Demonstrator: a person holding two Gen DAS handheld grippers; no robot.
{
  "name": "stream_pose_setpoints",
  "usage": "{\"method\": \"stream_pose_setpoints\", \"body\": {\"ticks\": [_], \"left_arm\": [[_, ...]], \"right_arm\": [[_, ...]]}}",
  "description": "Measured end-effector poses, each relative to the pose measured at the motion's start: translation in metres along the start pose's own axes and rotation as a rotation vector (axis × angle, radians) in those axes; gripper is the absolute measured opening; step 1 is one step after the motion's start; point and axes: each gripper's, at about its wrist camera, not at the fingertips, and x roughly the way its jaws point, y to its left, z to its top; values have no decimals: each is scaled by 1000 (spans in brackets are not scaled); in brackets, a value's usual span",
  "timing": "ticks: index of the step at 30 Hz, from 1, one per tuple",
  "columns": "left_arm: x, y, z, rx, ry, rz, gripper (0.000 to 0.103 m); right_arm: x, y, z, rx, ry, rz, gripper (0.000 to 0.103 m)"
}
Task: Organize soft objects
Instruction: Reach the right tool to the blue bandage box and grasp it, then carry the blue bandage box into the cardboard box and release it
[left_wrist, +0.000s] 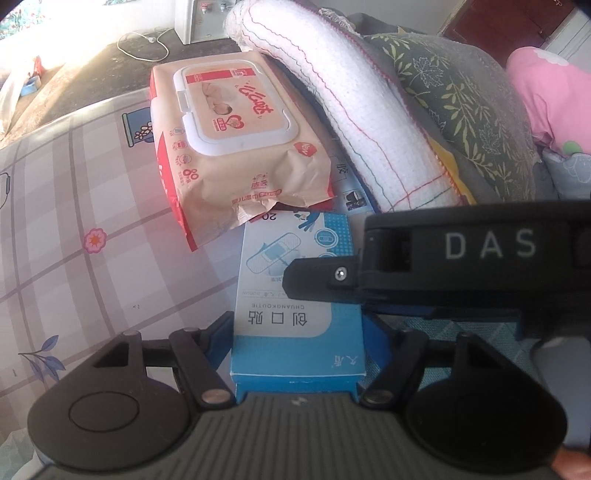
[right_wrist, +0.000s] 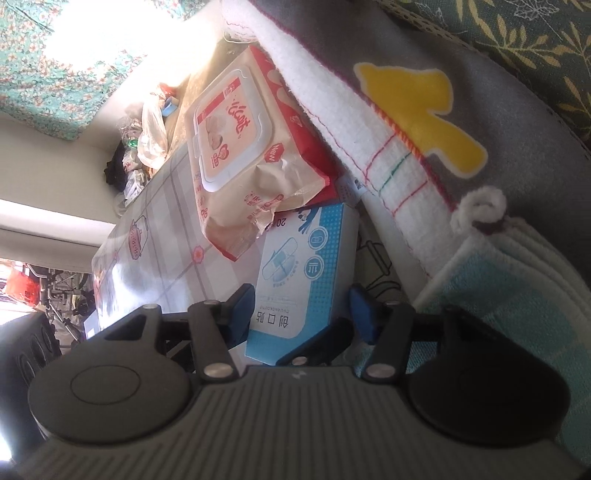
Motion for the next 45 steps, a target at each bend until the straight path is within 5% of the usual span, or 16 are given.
{"method": "stream_pose_setpoints", "body": {"ticks": [12,19,26,37,45], "left_arm": [[-96,4,-20,-16,-134,21,73],[-166,36,-50,-76,-211,6,73],[-240,93,-104,-149,-288,66,73],[-292,232,-204,-337,-260,232,73],[-275,316,-232,-459,-232,218,73]], "right_arm": [[-65,42,-28,-51,-62,112,51],[-111,93,-70,-154,-87,144,51],[-125,167,-130,-267,-65,202,51],[-49,301,-255,-446,145,330,52],[28,361,-303,-539,244,232,52]]}}
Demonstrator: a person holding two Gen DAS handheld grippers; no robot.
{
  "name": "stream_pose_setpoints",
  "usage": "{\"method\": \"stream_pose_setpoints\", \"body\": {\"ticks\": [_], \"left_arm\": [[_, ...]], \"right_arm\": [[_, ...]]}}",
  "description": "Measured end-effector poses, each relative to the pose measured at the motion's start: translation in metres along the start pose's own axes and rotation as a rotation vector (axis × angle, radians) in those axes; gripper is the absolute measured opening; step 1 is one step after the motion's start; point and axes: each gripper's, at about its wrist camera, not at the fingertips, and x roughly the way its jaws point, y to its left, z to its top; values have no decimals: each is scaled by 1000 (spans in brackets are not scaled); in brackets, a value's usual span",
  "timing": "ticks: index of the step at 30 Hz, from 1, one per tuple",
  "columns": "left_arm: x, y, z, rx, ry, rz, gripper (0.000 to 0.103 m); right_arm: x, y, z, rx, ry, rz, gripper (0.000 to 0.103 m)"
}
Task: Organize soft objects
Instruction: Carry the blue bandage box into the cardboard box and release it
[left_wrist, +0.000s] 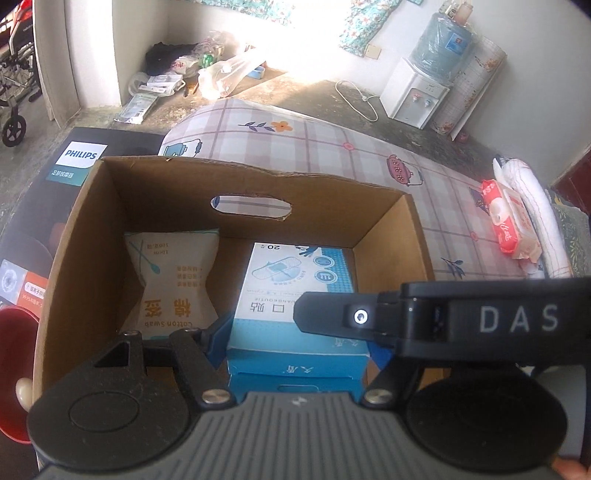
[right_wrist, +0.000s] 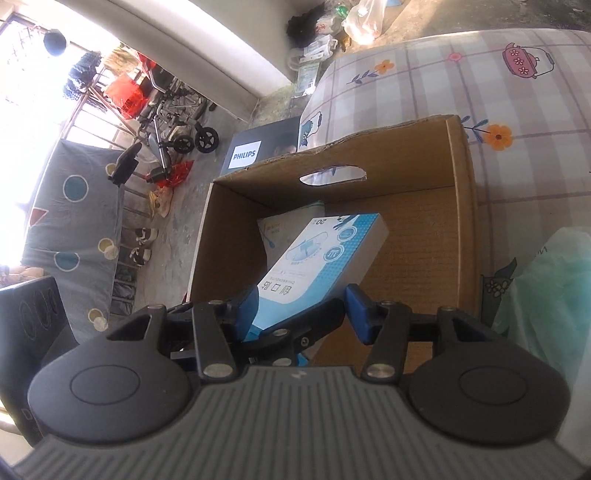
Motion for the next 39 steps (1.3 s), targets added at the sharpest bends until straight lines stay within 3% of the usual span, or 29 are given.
{"method": "stream_pose_setpoints", "body": {"ticks": [4,6,10,16,23,30,35,39], "left_arm": [[27,13,9,-21,9,-14,73],[41,18,10,-34,12,23,73],[67,36,9,-88,75,39,72],[59,43,2,-97,97,36,72],[38,43,-7,-113,133,6,70],[69,34,-26,-118,304,19,61],[88,26,-28,-127,329,28,60],[94,25,-23,-161,301,35,60]], "right_arm": [[30,1,15,-25,10,-58,52],[44,-1,24,-55,21,-91,52],[72,-8,36,-82,48,-168,53],[74,-14,38,-95,40,-159,53],[24,-18,27,-79,-35,-52,53],[-41,-40,-10,-51,-109,54,53],[-83,-75,-42,-5,-156,53,53],[-116,-110,-63,47,-206,28,54]]}}
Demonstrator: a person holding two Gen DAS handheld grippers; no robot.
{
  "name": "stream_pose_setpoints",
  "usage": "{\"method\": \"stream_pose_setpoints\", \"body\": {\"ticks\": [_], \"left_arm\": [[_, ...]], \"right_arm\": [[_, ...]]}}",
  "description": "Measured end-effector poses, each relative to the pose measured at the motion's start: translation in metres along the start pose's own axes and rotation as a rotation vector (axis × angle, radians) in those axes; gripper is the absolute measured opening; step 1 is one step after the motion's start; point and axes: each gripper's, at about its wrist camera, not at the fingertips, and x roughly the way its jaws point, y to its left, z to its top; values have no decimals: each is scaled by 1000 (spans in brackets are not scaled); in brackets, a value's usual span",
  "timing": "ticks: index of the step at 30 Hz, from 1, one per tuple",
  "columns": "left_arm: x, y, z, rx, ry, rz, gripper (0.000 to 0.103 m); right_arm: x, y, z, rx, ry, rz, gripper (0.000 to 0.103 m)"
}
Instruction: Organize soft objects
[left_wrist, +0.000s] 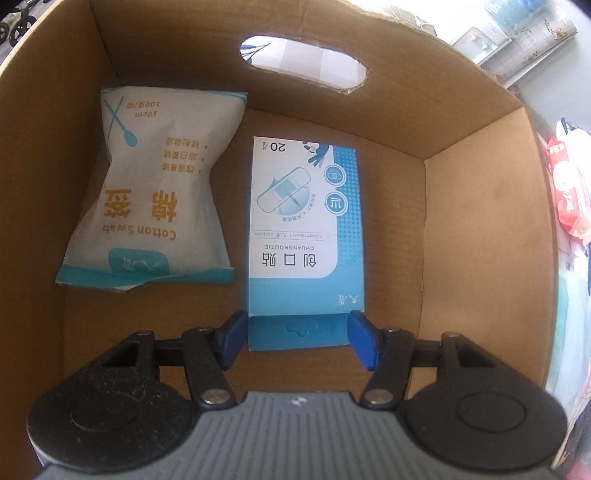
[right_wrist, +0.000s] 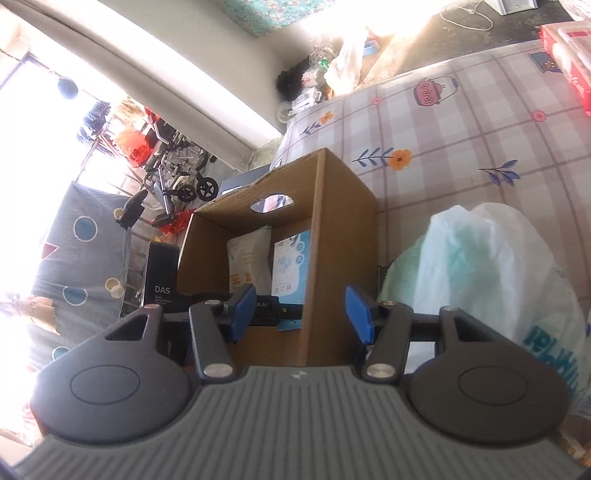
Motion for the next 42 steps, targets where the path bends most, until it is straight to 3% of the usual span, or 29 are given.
{"method": "stream_pose_setpoints", "body": {"ticks": [6,10,13,18,23,28,33,38,42], "left_arm": [[0,-1,7,-50,-56,16,60],[-12,-3,-2,-67,-96,14,70],[-33,-6,-14,-35,-157,34,80],[-77,-12,-39,-5,-247,35,82],[-127,-30,-68,50,-379,41,84],[-155,-74,-93,161,-461,18,85],[-154,-144,-118,324,-474,-43,85],[-130,-220,-129,459,-423,-104,85],[-97,-275,-123,515,-329,-138,85]], "right_arm": [[-34,-46,-21,75,-40,-27,54],[-46,-66,-43,122,-53,2,55],[-55,-73,-64,142,-63,43,57],[-80,-87,-92,159,-117,72,62],[-128,-111,-111,189,-231,67,64],[-181,-142,-127,232,-349,12,65],[-216,-169,-138,263,-427,-15,66],[-228,-184,-134,233,-434,-49,66],[-227,-185,-119,137,-394,-109,66]]}}
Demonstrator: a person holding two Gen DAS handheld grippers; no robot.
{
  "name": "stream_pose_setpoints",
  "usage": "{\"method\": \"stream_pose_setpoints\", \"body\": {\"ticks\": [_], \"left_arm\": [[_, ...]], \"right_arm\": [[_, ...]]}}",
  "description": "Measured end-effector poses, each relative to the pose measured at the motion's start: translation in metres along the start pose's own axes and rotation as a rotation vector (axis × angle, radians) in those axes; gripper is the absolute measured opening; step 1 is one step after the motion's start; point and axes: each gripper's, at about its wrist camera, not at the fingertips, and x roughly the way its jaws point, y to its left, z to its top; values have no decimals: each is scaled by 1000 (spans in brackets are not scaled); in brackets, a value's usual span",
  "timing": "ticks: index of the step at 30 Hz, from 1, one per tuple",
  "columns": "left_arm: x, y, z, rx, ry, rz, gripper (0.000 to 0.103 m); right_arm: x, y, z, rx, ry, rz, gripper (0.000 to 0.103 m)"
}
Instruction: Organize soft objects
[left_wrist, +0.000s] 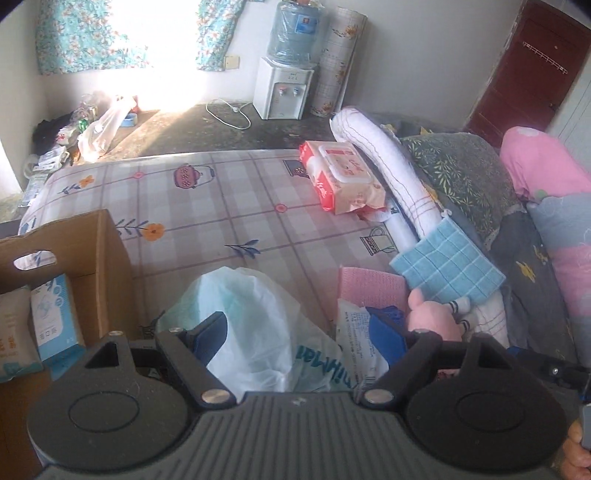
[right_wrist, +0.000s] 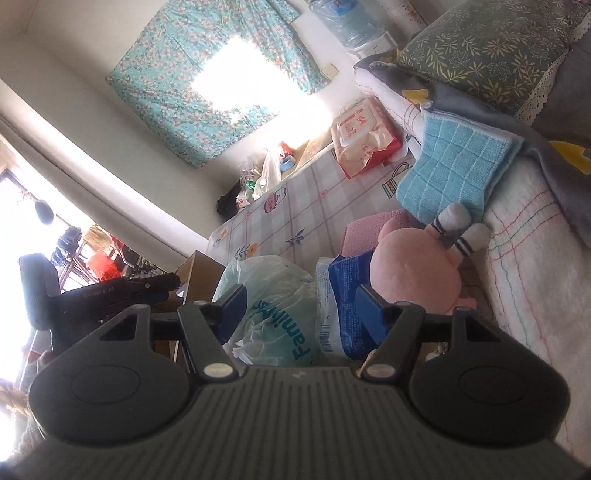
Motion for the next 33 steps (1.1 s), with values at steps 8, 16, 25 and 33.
{"method": "stream_pose_setpoints", "body": {"ticks": [8,16,25,33], "left_arm": [[124,-36,35,-58,277,-79,78],[208,-39,52,-119,435,-84,74],[248,-41,60,-156,485,-138,73],[251,-44,74,-136,425,-152,66]], "right_arm": [[51,8,50,-211,75,-117,54],[139,-15,85,-304,272,-246,44],[187,-50,89,-232,403,-262,38],[210,-58,84,-205,445,-261,39]]}}
